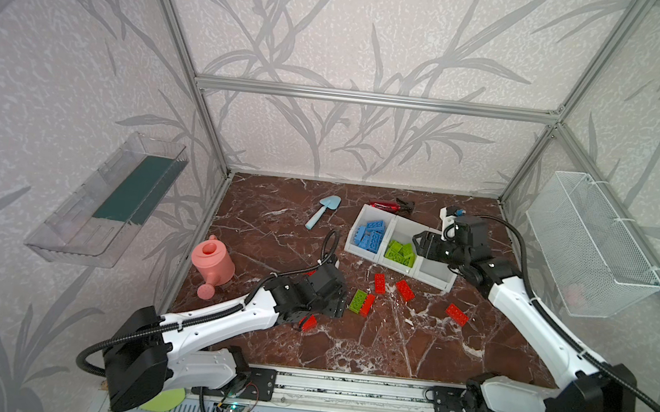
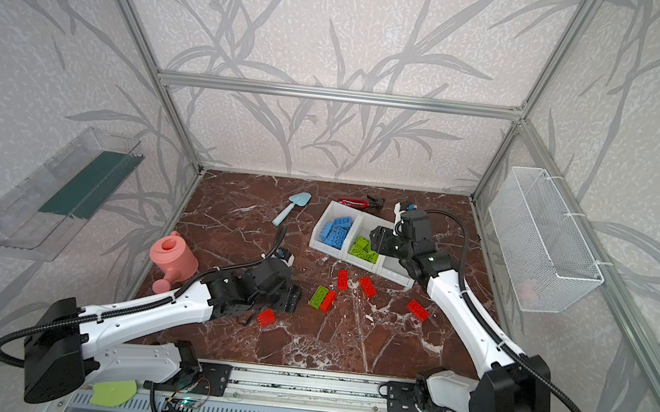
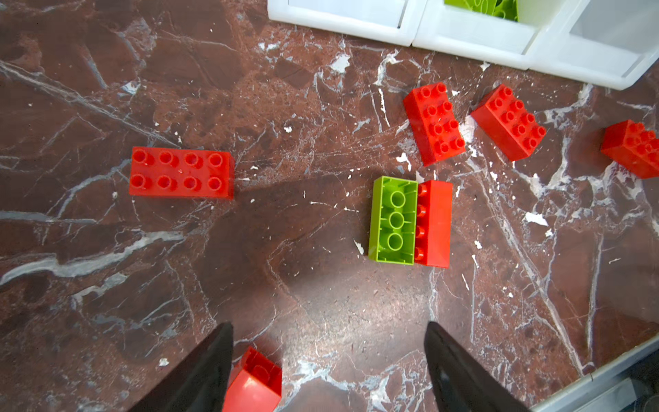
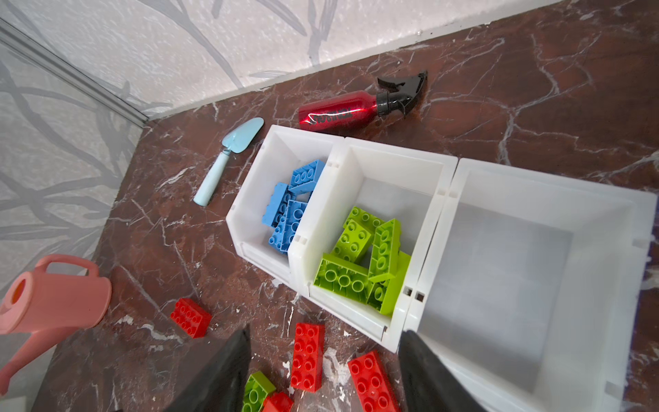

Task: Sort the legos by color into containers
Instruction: 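Withdraw the right gripper while the left gripper lowers onto the last lime-green brick, then close the left gripper on the lime-green brick beside the red bricks and lift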

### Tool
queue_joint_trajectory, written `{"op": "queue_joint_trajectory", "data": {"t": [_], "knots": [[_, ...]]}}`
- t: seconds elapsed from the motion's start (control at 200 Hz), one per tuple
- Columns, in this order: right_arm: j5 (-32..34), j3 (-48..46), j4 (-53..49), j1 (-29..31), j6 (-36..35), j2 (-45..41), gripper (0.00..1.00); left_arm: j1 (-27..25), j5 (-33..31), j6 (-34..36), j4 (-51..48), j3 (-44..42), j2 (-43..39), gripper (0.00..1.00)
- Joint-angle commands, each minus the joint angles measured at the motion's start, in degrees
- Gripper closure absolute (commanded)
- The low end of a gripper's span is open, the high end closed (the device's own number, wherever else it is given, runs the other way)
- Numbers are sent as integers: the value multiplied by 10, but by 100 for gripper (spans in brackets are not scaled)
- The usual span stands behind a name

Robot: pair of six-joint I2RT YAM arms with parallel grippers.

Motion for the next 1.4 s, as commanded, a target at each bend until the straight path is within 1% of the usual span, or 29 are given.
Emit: {"op": "queue_joint_trajectory", "data": {"t": [0.0, 0.075, 0.21, 0.355, 0.59, 0.86, 0.99, 1.11, 1.229, 1.394], "knots": [[-23, -62, -1, 5, 6, -60, 33, -2, 9, 18, -26, 16, 22, 16], [-29, -116, 7, 6, 15, -110, 33, -3, 17, 27, -15, 25, 44, 14], [-39, -235, 67, 10, 36, -204, 33, -4, 25, 37, 10, 47, 99, 13], [-34, -294, 77, 10, 41, -243, 33, -4, 35, 42, 34, 69, 167, 13], [-42, -312, 89, 11, 38, -222, 33, -7, 43, 40, 49, 108, 256, 13], [-47, -321, 118, 10, 29, -186, 33, -30, 43, 35, 47, 142, 298, 14], [-47, -321, 119, 10, 25, -184, 32, -34, 40, 33, 50, 152, 316, 14], [-45, -322, 117, 10, 22, -189, 32, -34, 23, 28, 46, 168, 335, 14], [-43, -324, 113, 10, 20, -193, 32, -34, 10, 27, 42, 185, 346, 18], [-41, -325, 115, 11, 15, -193, 31, -33, 0, 34, 27, 212, 368, 30]]}}
